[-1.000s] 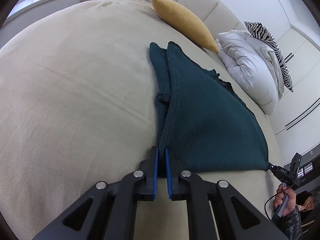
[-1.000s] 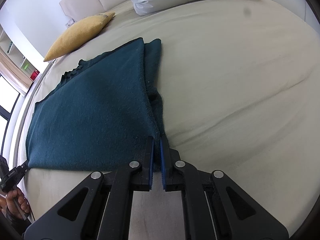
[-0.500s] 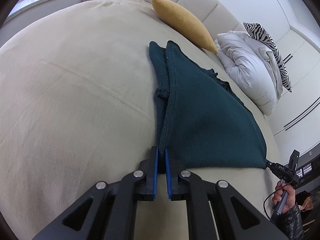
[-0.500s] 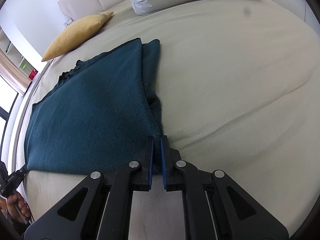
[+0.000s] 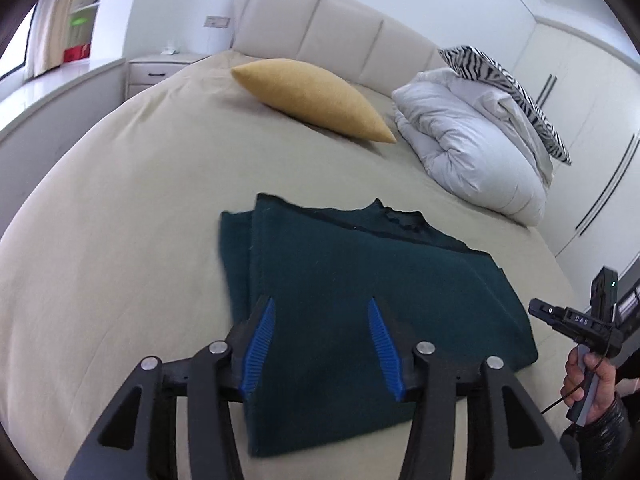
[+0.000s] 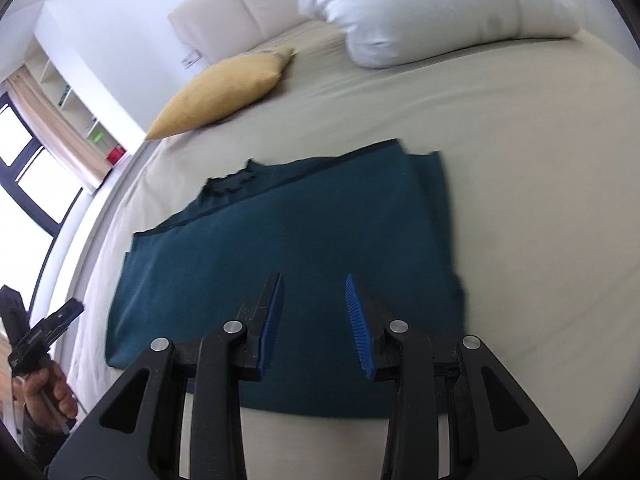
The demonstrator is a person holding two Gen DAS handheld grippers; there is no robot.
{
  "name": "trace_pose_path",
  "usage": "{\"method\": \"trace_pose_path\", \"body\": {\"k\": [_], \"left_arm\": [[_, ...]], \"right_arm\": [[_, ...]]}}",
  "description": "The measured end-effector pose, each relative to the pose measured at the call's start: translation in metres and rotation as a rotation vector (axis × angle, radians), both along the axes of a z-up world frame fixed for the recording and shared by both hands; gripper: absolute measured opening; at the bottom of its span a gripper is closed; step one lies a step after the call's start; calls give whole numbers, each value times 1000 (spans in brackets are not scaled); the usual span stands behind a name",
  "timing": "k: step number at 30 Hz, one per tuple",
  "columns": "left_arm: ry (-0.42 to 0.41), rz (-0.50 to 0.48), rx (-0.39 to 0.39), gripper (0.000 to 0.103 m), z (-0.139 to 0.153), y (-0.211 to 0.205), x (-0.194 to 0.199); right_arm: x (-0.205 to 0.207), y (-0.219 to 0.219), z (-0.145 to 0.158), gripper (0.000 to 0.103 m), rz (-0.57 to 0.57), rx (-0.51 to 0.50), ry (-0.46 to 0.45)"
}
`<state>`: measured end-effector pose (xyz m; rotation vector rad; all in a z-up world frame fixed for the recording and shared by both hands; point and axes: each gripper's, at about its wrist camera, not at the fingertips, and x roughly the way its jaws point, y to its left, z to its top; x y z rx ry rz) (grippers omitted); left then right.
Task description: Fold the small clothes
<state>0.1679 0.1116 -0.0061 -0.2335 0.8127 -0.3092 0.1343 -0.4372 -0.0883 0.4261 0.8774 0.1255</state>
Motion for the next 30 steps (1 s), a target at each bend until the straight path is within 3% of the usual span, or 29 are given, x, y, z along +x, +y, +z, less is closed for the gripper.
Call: {"method": "trace_pose_path", "body": {"k": [4,6,9,11,14,18,20,24,26,27,30], "left_arm": [[-21,-23,85,52,-12,-44,60],[-8,-4,83,52,-22,-48,80],[82,49,105,52,-59,-42,106],[70,52,69,50,-78,-29,104],[44,37,-28,50,-80,-13,100],[34,30,-68,50,-83,-9,102],[29,29,-76,50,-83,-8,100],[34,26,-92,50,-85,-5,98],[46,27,-123,50,-83,0,99],[55,30,-143,50,-81,5,98],[81,64,-145,50,-73,16,82]], "right_arm": [[59,57,-18,32,132,72,31],[83,79,-29,32,167,110,56],[117,99,-48,32,199,168,89],[134,97,-64,30,178,210,99],[141,69,-80,24,149,379,67],[136,11,-98,11,62,529,6],[124,-24,-104,11,-30,592,-32],[92,-83,-103,11,-175,596,-131],[79,-101,-99,11,-242,534,-130],[70,-112,-97,18,-294,509,-113],[41,-132,-84,24,-405,426,-76]]}}
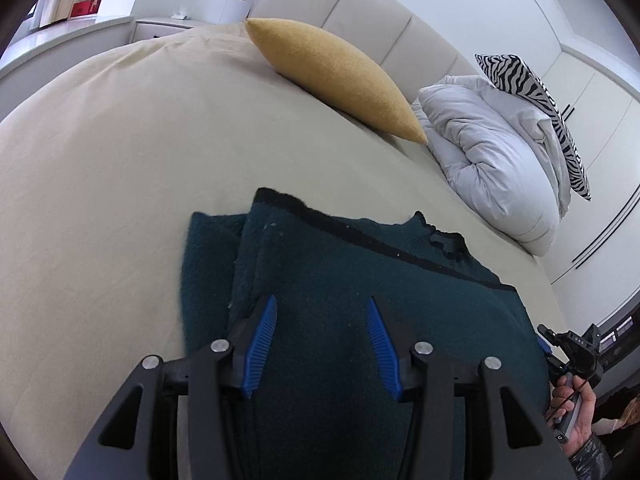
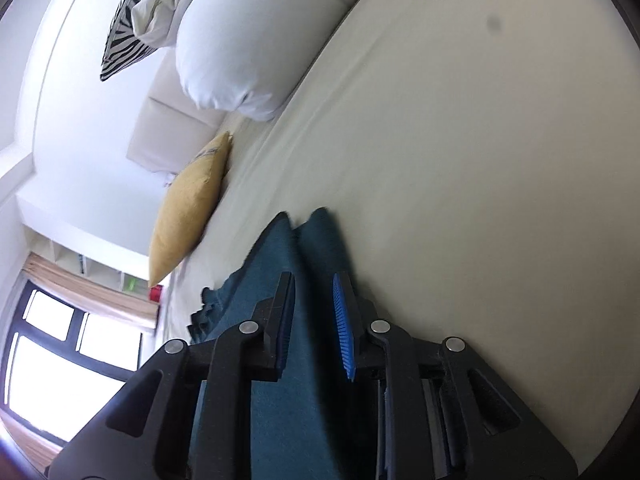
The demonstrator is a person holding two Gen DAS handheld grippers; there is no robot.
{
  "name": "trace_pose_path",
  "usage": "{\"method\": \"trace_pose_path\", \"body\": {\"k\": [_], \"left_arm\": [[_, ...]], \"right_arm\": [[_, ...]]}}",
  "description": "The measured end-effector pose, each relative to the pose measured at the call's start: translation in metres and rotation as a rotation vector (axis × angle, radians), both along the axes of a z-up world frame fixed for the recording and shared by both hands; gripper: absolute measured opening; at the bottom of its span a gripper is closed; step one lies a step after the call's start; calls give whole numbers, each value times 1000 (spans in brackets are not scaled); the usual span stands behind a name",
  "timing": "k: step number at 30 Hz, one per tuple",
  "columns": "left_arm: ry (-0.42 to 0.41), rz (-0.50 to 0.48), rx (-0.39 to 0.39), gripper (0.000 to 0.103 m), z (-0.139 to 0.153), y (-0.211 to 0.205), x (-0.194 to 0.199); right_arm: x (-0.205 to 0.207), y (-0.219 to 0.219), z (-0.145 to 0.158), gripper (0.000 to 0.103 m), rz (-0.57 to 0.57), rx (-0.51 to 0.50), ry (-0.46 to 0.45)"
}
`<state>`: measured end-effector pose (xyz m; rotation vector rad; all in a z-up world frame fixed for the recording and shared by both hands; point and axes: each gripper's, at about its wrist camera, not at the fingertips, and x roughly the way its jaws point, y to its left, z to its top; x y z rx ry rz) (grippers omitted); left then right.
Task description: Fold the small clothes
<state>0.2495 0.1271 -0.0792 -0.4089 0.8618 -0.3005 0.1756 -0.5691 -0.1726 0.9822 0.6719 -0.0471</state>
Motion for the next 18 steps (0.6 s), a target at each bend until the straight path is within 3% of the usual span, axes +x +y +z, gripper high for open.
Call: {"method": "trace_pose_path", "body": {"k": [3,5,7,10,12,13,14,18], "left_arm": [[-4,-23,2,50,18,-6,-31],[-20,-70,-15,54,29,-23,-51],[-34,-129,24,60,36,-50,-69],[10,-150,112,63,23,-73,-78],[87,-122,96,61,2,-65,-77],[87,-120,66,57,-4,-58,-80],[83,-121,64,52,-6,-53,-82],[99,-122,73,49,-5,-41,-89]], "right_arm": [[-29,12,25,24,18,-22,-33],[-36,46,42,24,107,-19,-78],[-36,94,51,26,237,-18,-89],[-23,185,39,30,468,0,-32],[-19,228,19,30,576,16,22],[-17,240,6,29,606,16,63],[-16,244,-5,27,609,12,95],[-28,197,-22,23,462,158,31]]}}
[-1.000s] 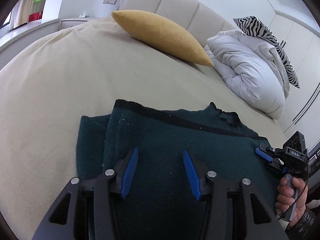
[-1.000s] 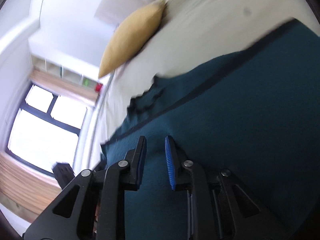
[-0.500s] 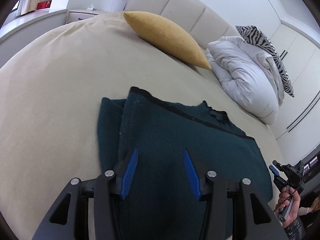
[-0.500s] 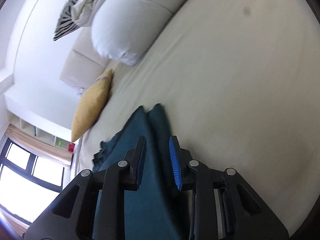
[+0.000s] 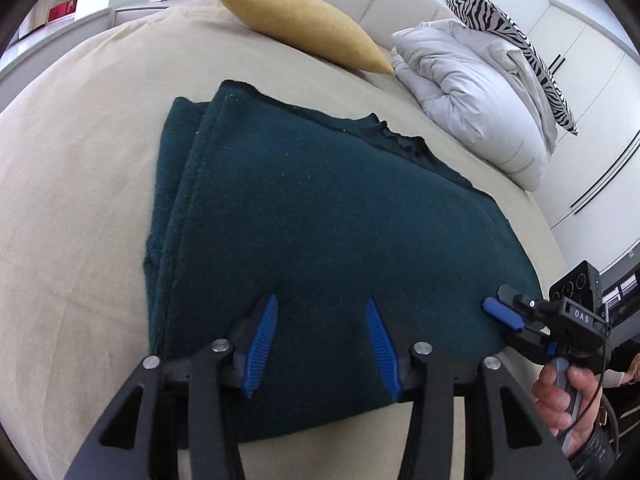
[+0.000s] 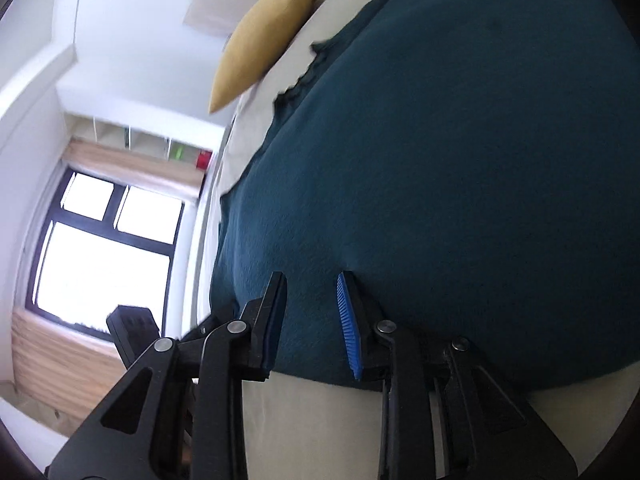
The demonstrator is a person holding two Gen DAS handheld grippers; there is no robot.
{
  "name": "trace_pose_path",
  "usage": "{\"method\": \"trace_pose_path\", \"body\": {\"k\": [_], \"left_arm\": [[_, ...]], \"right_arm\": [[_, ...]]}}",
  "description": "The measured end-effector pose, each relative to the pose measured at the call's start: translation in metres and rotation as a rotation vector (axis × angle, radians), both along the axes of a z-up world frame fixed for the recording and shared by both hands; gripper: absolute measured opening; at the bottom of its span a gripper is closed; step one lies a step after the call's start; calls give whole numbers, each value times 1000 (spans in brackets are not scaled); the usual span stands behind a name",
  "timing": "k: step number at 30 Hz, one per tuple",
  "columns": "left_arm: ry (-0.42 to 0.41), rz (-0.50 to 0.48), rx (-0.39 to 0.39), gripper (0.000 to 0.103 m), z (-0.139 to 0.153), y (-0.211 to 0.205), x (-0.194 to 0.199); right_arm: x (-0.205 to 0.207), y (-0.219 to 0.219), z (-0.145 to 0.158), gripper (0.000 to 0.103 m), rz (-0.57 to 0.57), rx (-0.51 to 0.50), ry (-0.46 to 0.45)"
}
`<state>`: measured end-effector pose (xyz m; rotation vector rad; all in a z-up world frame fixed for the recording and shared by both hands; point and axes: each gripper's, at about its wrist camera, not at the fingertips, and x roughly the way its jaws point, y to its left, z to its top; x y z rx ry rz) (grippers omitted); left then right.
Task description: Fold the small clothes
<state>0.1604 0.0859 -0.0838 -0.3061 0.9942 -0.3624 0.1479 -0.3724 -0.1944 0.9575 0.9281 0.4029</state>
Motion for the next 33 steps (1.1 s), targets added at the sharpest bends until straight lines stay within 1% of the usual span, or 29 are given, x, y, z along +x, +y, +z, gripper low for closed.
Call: {"method": "trace_pose_path", "body": {"k": [1,2,6,7,8,10,11,12,13,14,16,17,19,20,21,24,26,28,29,30,33], "left_arm": [[0,0,-3,49,-1,1,-1],[-4,0,-2,49,-2,1,-2],[-25,-3,30,49,-2,-2,-6],[-28,-4,34,49,-2,-2,-6],[-29,-4,34,49,-2,-2,-6],[-31,-5,33,49,-3,-1,-5],[-32,-6,33,49,-3,-1,-6],[-33,-5,33,49,-3,0,-6],[-35,-5,35,49,-3,0,-6],[-37,-5,38,49,-3,-1,-6],[-39,-5,45,49,-3,-2,-6],[-37,-5,45,49,-3,-2,-6],[-32,-2,38,49,-2,-2,-5],[-31,-1,35,49,-2,-2,-5],[-28,-1,35,49,-1,-2,-5],[-26,8,34,50,5,-1,-6],[-51,30,16,53,15,5,-6],[-86,58,-7,57,24,15,-3],[-101,68,-13,61,26,19,-1],[-104,78,-11,62,27,24,4],[-47,70,-8,62,12,32,23]], "right_arm": [[-5,-19,0,23,-58,15,1],[-7,-32,0,23,-101,9,0],[-40,-95,8,23,-289,-34,3],[-49,-110,10,24,-336,-46,6],[-54,-124,13,27,-383,-52,4],[-64,-139,21,27,-462,-97,10],[-70,-142,29,32,-499,-133,7],[-79,-150,39,33,-533,-182,6],[-79,-147,47,33,-541,-203,-16],[-77,-147,53,34,-525,-201,-37],[-72,-138,68,39,-468,-213,-67],[-64,-126,73,44,-428,-224,-84],[-47,-92,85,46,-321,-238,-110],[-51,-81,89,46,-273,-244,-117],[-39,-61,89,46,-209,-253,-125],[-16,-3,88,46,-75,-280,-134],[3,28,85,46,7,-282,-133],[14,54,82,46,63,-289,-133],[21,65,81,46,90,-291,-135],[30,76,79,46,111,-291,-134],[52,94,70,46,150,-271,-116]]}}
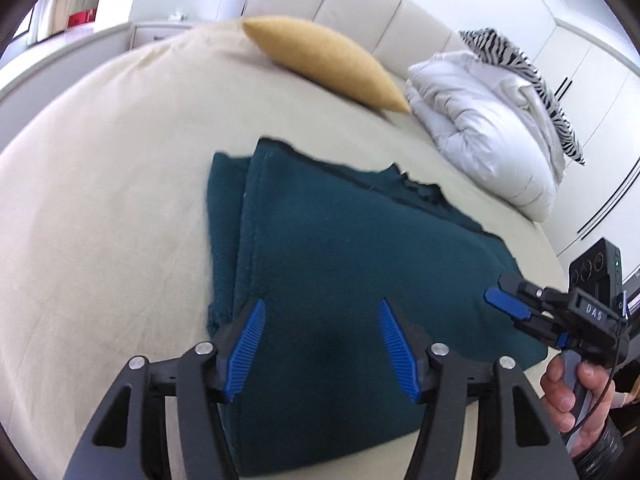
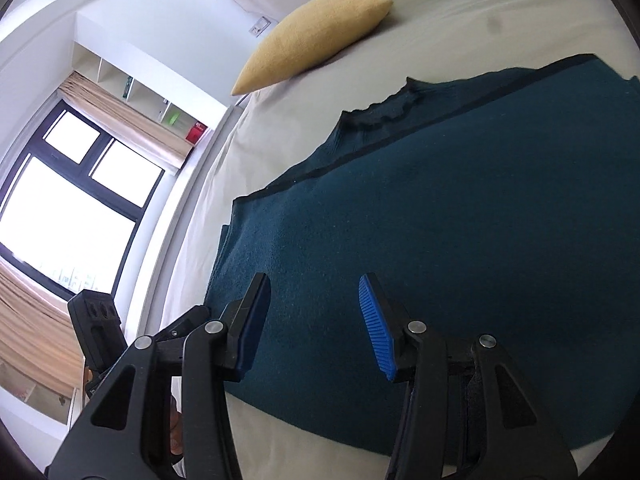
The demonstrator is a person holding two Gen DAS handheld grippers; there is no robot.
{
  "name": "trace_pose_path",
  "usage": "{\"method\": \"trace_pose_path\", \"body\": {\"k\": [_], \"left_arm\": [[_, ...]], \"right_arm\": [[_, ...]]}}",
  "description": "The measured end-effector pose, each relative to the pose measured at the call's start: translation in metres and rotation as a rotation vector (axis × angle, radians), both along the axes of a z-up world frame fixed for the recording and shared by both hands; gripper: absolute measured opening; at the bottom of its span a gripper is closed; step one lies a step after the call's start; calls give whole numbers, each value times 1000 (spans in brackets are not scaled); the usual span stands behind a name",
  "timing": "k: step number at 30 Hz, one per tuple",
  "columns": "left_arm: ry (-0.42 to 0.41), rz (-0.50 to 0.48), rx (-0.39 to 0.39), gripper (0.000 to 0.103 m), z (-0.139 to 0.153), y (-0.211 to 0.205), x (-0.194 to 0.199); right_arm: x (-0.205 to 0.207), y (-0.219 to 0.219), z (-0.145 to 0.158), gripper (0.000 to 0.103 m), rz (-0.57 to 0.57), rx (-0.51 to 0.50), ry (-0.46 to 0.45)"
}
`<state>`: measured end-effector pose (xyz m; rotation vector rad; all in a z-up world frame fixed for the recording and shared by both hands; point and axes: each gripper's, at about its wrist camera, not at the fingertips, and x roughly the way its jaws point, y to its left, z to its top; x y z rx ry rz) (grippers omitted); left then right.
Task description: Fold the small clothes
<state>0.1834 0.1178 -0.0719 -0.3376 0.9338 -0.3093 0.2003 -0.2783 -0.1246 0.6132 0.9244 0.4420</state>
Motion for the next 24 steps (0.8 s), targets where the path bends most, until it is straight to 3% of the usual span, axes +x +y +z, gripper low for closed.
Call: {"method": "trace_pose_path", "body": {"k": [4,8,9,11,13,19,24], "left_arm": [[-7,-10,-57,57,-10,8,1],[-18,4,-101,53,-5,21,-6],[-24,17,-111,54,-3,25,-8],[-51,70,-103,66,6,37,-15],[-63,96,-151,70,9,51,-18],[104,116,-372,70,-24,73,5],[191,75,-483,72,-34,71,22]], "right_arm": [[18,-11,-26,45,-24,12,60],[22,-60,-39,44,-114,101,58],[17,-74,-37,44,-153,107,55],[8,-97,-34,44,-225,104,55],[-2,-112,-31,46,-248,127,47],[-20,-104,-30,46,-190,154,50],[-18,-82,-31,46,-119,196,62]]}}
